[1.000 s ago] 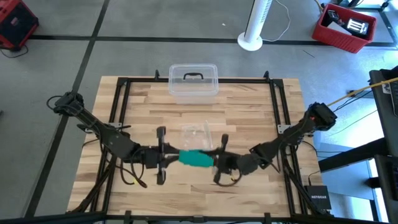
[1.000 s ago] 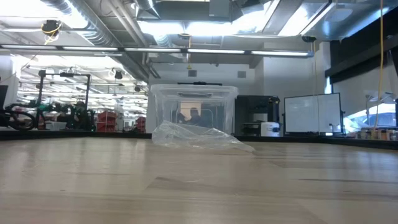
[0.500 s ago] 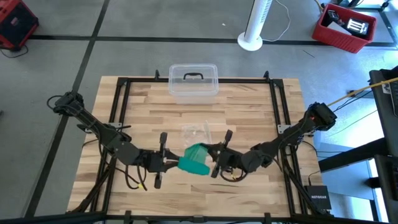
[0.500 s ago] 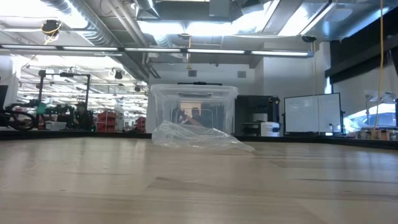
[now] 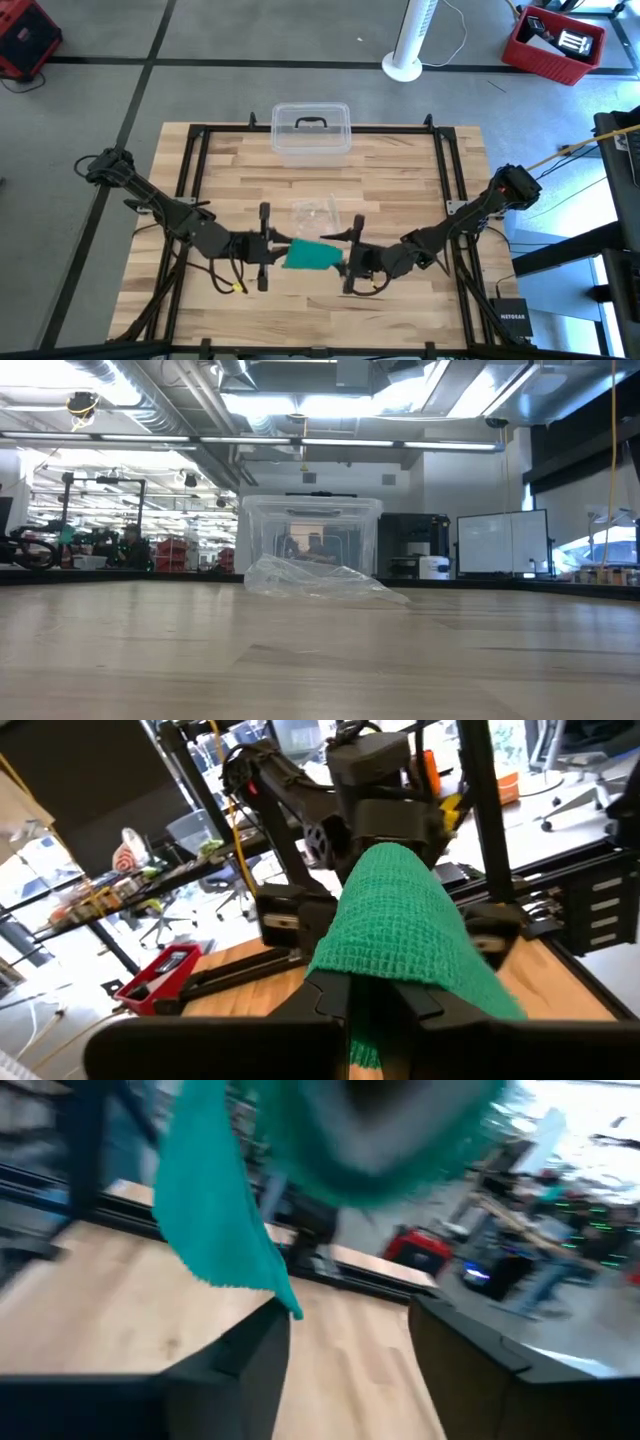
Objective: Roll bandage
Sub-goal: Roll the green bandage
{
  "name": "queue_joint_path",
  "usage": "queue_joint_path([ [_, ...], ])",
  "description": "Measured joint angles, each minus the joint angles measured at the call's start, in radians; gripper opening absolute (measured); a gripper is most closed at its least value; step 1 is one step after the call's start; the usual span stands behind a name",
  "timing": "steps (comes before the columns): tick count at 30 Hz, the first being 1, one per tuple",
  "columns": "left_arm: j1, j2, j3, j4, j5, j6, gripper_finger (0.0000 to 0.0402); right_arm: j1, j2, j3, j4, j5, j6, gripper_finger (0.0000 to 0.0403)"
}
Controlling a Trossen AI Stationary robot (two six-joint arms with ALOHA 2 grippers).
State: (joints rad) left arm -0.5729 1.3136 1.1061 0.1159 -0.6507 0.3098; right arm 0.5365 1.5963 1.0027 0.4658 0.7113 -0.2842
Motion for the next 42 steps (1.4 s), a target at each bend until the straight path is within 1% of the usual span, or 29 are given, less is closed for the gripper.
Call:
queue_joint_path([
  [3,0.001,0.0,0.0,0.0,-0.005,0.006,0.0013,0.01,0.0,0.0,-0.033,-0.033,0.053,0.0221],
  [6,-0.003,0.0,0.0,0.0,-0.026,0.02,0.0013,0.04,-0.004,0.0,-0.089,-0.004,0.079,0.022],
  [10,-0.003,0.0,0.0,-0.005,-0.046,0.035,0.0013,0.1,-0.021,0.0,-0.154,0.021,0.129,0.0208],
  [14,-0.003,0.0,0.0,-0.001,-0.049,0.055,0.0013,0.13,-0.023,0.0,-0.133,0.086,0.173,0.0192],
  [17,-0.003,0.0,0.0,-0.002,-0.049,0.058,0.0013,0.095,-0.019,0.0,-0.11,0.102,0.206,0.0184],
  [19,-0.003,0.0,0.0,-0.002,-0.049,0.059,0.0013,0.067,-0.015,0.0,-0.105,0.054,0.209,0.0182],
  [24,-0.002,0.0,0.0,-0.003,-0.049,0.06,0.0013,0.01,-0.015,0.0,-0.036,-0.201,0.261,0.0182],
  [26,-0.001,0.0,0.0,-0.004,-0.049,0.06,0.0013,0.005,-0.014,0.0,-0.026,-0.259,0.267,0.018],
  [30,-0.001,0.0,0.0,-0.009,-0.049,0.066,0.0013,0.017,-0.015,0.0,-0.032,-0.273,0.284,0.017],
  [33,-0.001,0.0,0.0,-0.01,-0.049,0.065,0.0013,0.027,-0.015,0.0,-0.013,-0.242,0.284,0.0163],
  [39,-0.001,0.0,0.0,-0.015,-0.049,0.069,0.0013,0.026,-0.017,0.0,-0.05,-0.271,0.321,0.0159],
  [40,-0.001,0.0,0.0,-0.019,-0.049,0.068,0.0013,0.026,-0.017,0.0,-0.064,-0.264,0.321,0.0159],
  [42,0.0,0.0,0.0,-0.027,-0.049,0.061,0.0013,0.026,-0.016,0.0,-0.072,-0.211,0.322,0.0159],
])
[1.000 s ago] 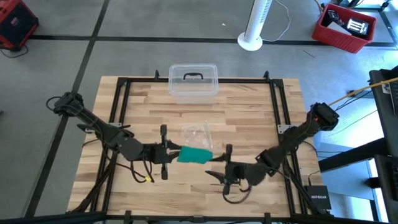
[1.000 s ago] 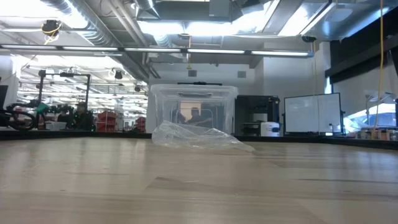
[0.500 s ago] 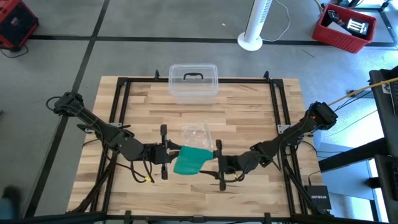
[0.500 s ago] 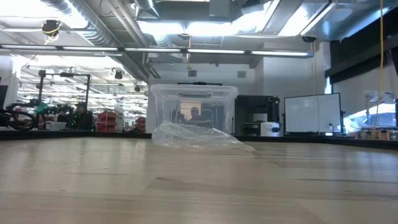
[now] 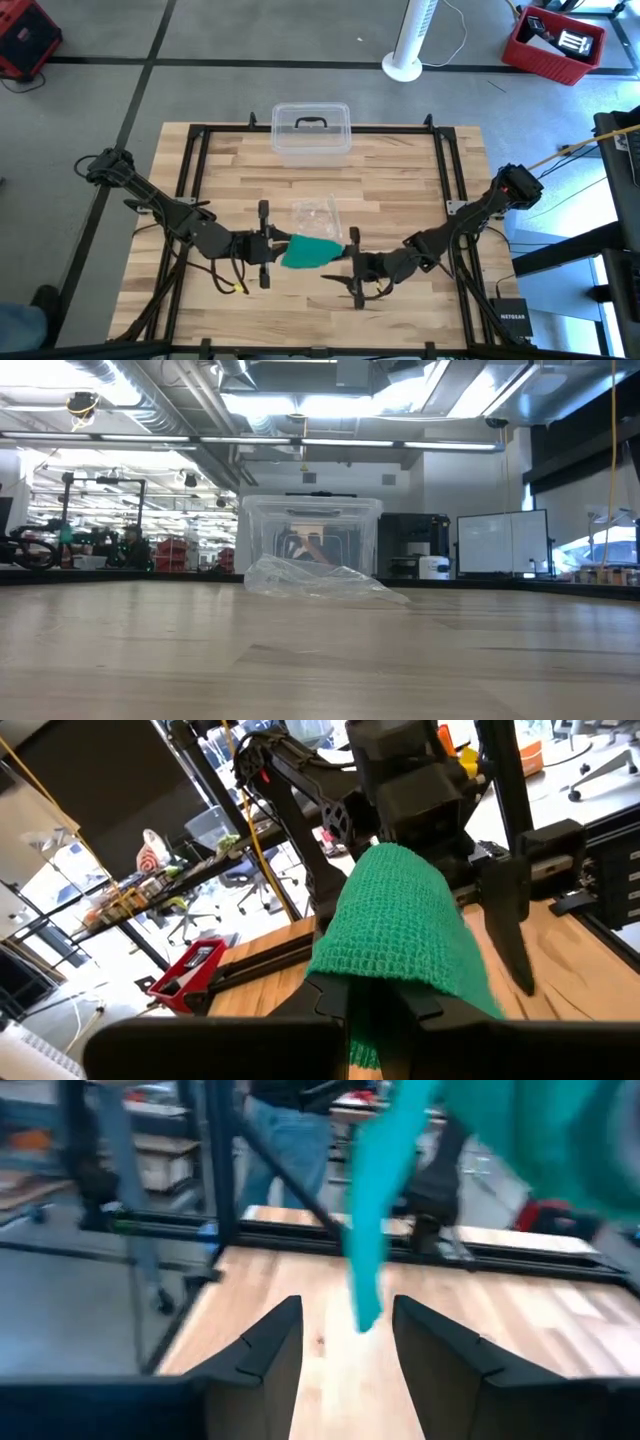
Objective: Roll bandage
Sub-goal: Roll the green bandage
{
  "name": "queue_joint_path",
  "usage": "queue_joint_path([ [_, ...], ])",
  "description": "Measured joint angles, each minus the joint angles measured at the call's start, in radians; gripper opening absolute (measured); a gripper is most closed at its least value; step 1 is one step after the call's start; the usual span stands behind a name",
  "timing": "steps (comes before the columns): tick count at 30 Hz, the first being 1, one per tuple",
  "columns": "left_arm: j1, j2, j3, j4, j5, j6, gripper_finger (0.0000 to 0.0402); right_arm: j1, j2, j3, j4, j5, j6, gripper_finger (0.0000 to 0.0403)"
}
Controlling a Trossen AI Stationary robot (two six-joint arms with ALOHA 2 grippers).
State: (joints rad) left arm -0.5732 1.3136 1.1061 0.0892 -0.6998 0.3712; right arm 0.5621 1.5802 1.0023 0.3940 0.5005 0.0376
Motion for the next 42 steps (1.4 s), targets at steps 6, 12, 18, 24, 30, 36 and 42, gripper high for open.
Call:
queue_joint_path([
  [6,0.007,0.004,0.0,0.007,0.0,0.002,0.0013,-0.037,0.046,0.001,0.18,0.04,-0.042,0.0158],
  [12,0.008,0.004,0.0,0.01,-0.02,0.002,0.0013,-0.034,0.092,0.001,0.211,0.052,-0.068,0.0107],
  [18,0.008,0.005,0.0,-0.011,-0.077,0.029,0.0013,0.02,0.065,-0.001,0.294,-0.008,-0.114,0.0013],
  [24,0.004,0.004,0.0,-0.114,-0.164,0.092,0.0013,0.11,-0.042,0.0,0.257,0.084,-0.185,0.0007],
  [30,-0.002,0.004,0.0,-0.229,-0.169,0.07,0.0013,0.154,-0.077,0.001,0.259,0.093,-0.206,0.0005],
  [36,-0.009,0.004,0.0,-0.074,-0.19,0.094,0.0013,0.126,-0.028,0.001,0.257,0.067,-0.153,0.0003],
  [42,-0.01,0.003,0.0,0.146,-0.22,0.138,0.0013,0.101,0.038,0.001,0.233,0.074,-0.12,0.0003],
])
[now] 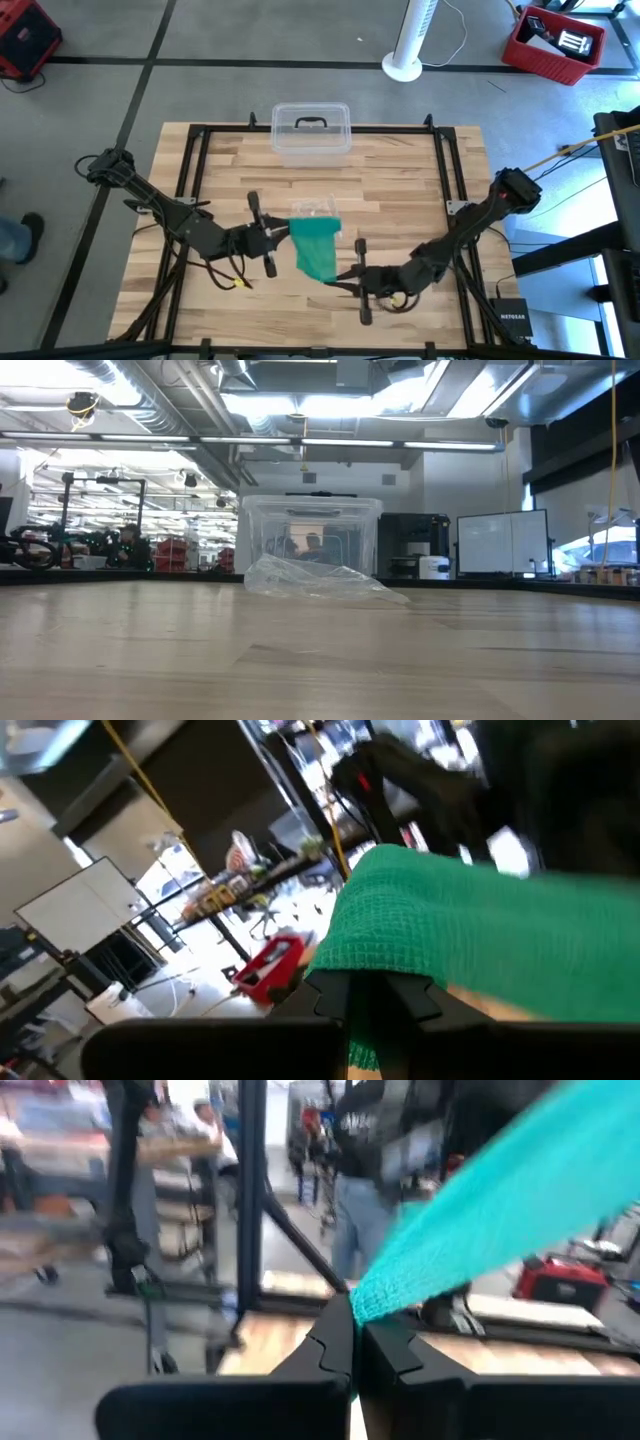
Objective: Roll bandage
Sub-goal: Roll the green bandage
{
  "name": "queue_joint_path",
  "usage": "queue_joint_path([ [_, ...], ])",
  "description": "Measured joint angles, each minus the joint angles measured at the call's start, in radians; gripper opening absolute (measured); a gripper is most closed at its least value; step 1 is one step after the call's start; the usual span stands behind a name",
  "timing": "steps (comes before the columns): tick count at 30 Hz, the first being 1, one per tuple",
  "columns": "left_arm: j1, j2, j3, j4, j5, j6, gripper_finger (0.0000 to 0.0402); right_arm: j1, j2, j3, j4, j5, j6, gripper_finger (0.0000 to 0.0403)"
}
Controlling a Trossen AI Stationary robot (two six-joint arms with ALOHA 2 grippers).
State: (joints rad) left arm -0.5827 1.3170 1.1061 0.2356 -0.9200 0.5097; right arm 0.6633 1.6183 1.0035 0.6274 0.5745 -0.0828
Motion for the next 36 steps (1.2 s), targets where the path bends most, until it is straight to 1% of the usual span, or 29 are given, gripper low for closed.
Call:
queue_joint_path([
  [2,0.0,0.0,0.0,0.05,0.012,-0.002,0.0013,-0.011,0.015,0.0,-0.019,0.04,0.001,0.0003],
  [3,0.0,0.0,0.0,0.068,0.039,-0.006,0.0013,-0.013,0.018,0.0,-0.028,0.067,0.001,0.0003],
  [5,0.0,0.0,0.0,0.104,0.124,-0.014,0.0013,-0.028,0.023,0.0,-0.055,0.112,0.001,0.0003],
  [8,0.002,0.0,0.0,0.128,0.287,-0.036,0.0013,-0.053,0.028,0.0,-0.092,0.141,0.005,0.0004],
  [9,0.002,0.0,0.0,0.122,0.321,-0.039,0.0013,-0.061,0.028,0.0,-0.1,0.144,0.005,0.0004],
  [11,-0.005,0.0,0.0,0.105,0.356,-0.056,0.0013,-0.071,0.027,0.0,-0.118,0.182,-0.006,0.0004],
  [12,-0.011,0.0,0.0,0.099,0.364,-0.064,0.0013,-0.075,0.026,0.0,-0.129,0.216,-0.029,0.0004],
  [15,-0.028,0.0,0.0,0.057,0.394,-0.093,0.0013,-0.075,0.017,0.0,-0.132,0.322,-0.12,0.0004],
  [18,-0.04,0.0,0.0,-0.025,0.449,-0.139,0.0013,-0.065,-0.01,0.0,-0.132,0.419,-0.238,0.0004],
  [20,-0.043,0.0,0.0,-0.091,0.465,-0.18,0.0013,-0.058,-0.034,0.0,-0.126,0.461,-0.321,0.0004],
  [22,-0.043,0.0,0.0,-0.168,0.467,-0.222,0.0013,-0.059,-0.059,0.0,-0.121,0.476,-0.397,0.0004],
  [25,-0.03,0.0,0.0,-0.257,0.47,-0.285,0.0013,-0.059,-0.092,0.0,-0.099,0.467,-0.467,0.0004],
  [27,-0.015,0.004,0.0,-0.3,0.469,-0.316,0.0013,-0.061,-0.111,0.0,-0.091,0.429,-0.498,0.0004],
  [30,0.007,0.014,-0.002,-0.34,0.458,-0.35,0.0013,-0.062,-0.122,0.0,-0.048,0.338,-0.529,0.0004],
  [33,0.03,0.014,-0.002,-0.371,0.4,-0.377,0.0013,-0.059,-0.121,0.012,-0.043,0.228,-0.54,0.0004],
  [36,0.055,0.014,-0.002,-0.374,0.335,-0.402,0.0013,-0.048,-0.108,0.037,-0.063,0.133,-0.511,0.0004],
])
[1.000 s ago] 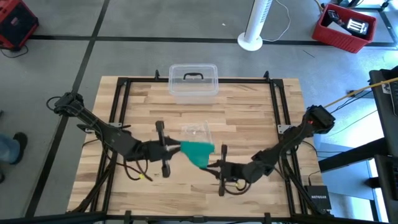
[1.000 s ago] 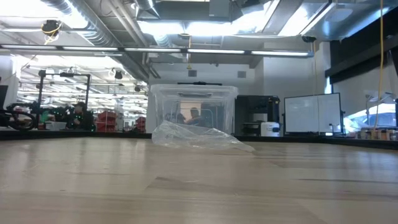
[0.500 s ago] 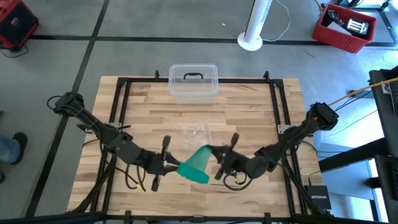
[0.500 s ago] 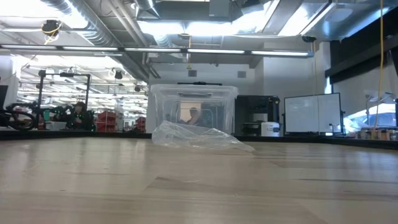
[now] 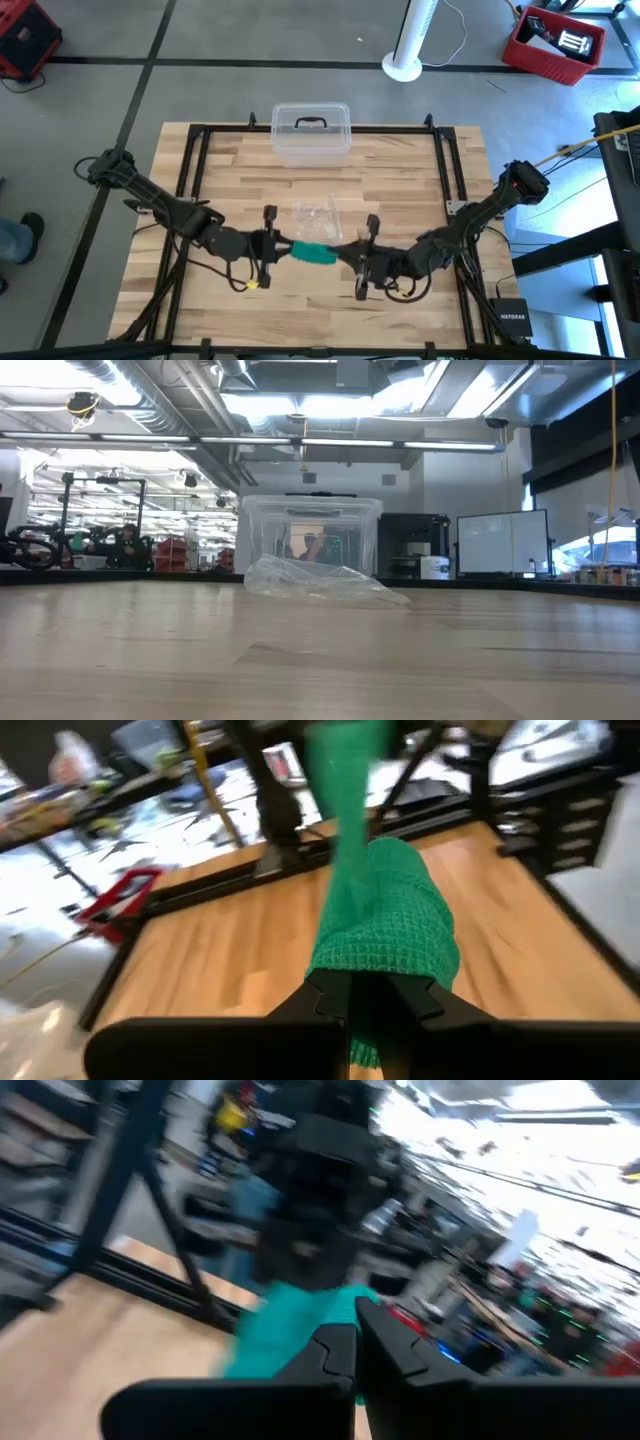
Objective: Roll bandage
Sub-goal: Roll the green bandage
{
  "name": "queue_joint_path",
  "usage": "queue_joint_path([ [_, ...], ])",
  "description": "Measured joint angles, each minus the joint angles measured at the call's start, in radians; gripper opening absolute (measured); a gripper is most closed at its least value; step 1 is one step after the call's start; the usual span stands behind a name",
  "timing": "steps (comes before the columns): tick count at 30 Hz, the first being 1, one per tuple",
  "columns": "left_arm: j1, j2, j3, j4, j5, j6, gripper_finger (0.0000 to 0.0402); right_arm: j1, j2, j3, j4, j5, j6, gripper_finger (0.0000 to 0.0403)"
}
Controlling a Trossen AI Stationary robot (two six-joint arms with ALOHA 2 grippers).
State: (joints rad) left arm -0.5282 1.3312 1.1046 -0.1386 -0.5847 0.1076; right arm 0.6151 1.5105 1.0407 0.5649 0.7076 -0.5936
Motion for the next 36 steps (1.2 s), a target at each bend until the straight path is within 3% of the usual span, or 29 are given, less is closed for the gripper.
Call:
queue_joint_path([
  [5,0.035,0.001,0.0,0.029,-0.011,0.002,0.0013,-0.002,0.039,0.018,-0.03,-0.129,0.087,0.0004],
  [7,0.047,0.001,0.0,0.031,-0.01,0.002,0.0013,-0.002,0.058,0.018,-0.056,-0.135,0.113,0.0004],
  [13,0.05,0.004,-0.004,0.063,-0.009,0.038,0.0013,-0.001,0.098,0.021,-0.133,-0.048,0.163,0.0005],
  [19,0.052,0.014,-0.004,0.066,0.058,0.056,0.0013,-0.011,0.104,0.021,-0.162,0.033,0.244,0.0007],
  [29,0.052,0.134,-0.004,0.073,0.062,-0.047,0.0013,-0.039,0.104,0.019,-0.369,-0.065,0.506,0.0085],
  [36,0.055,0.27,-0.004,0.151,0.057,-0.137,0.0013,-0.037,0.138,0.018,-0.494,-0.112,0.689,0.0114],
])
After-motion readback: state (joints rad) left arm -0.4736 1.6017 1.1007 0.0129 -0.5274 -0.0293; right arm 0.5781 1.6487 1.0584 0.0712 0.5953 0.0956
